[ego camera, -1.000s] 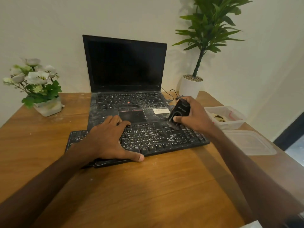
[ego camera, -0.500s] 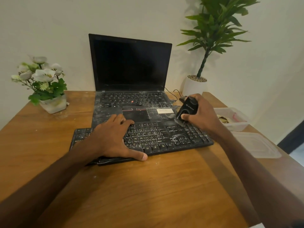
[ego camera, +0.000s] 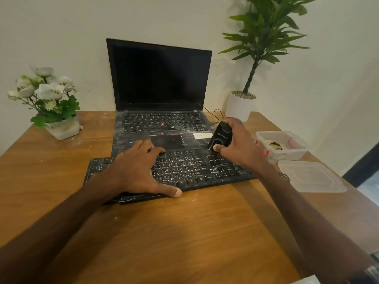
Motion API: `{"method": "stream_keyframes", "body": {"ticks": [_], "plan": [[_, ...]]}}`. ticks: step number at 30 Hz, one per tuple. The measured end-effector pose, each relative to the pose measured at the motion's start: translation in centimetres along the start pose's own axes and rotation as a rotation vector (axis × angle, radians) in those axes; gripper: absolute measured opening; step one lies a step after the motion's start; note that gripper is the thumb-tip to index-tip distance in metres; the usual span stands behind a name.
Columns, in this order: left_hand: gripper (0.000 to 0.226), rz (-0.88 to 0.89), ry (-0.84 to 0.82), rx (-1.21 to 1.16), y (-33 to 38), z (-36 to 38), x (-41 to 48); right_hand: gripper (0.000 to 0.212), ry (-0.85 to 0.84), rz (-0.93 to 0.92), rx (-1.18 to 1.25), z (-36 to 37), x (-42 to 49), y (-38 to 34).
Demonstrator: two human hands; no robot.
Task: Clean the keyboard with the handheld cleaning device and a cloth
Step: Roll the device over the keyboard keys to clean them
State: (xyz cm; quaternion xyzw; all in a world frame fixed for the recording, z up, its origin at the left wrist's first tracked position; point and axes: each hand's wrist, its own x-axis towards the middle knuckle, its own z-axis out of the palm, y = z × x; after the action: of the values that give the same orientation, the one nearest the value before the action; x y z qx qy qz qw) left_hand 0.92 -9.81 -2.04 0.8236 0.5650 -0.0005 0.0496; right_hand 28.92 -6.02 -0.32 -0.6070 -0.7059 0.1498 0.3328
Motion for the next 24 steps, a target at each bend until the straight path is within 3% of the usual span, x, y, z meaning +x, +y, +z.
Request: {"method": "stream_keyframes", "body": {"ticks": [6, 10, 15, 21, 24], "plan": [[0.154, -0.002, -0.006, -0.009, 0.0, 0.0, 0.0, 0.067, -0.047, 0.049, 0.171, -0.8, 0.8, -0.6], [0.152, -0.001, -0.004, -0.014, -0.1, 0.1, 0.0, 0.065, -0.11, -0.009, 0.043, -0.8, 0.7, 0.0], [0.152, -0.001, 0.0, -0.017, -0.2, 0.1, 0.0, 0.067, -0.074, -0.097, -0.175, -2.1, 1.2, -0.2], [0.153, -0.002, 0.007, -0.013, -0.1, 0.1, 0.0, 0.065, -0.125, -0.061, 0.091, -0.3, 1.1, -0.5], [0.152, 0.0, 0.0, -0.01, -0.1, 0.0, -0.1, 0.066, -0.139, -0.07, 0.047, -0.6, 1.3, 0.0]]}}
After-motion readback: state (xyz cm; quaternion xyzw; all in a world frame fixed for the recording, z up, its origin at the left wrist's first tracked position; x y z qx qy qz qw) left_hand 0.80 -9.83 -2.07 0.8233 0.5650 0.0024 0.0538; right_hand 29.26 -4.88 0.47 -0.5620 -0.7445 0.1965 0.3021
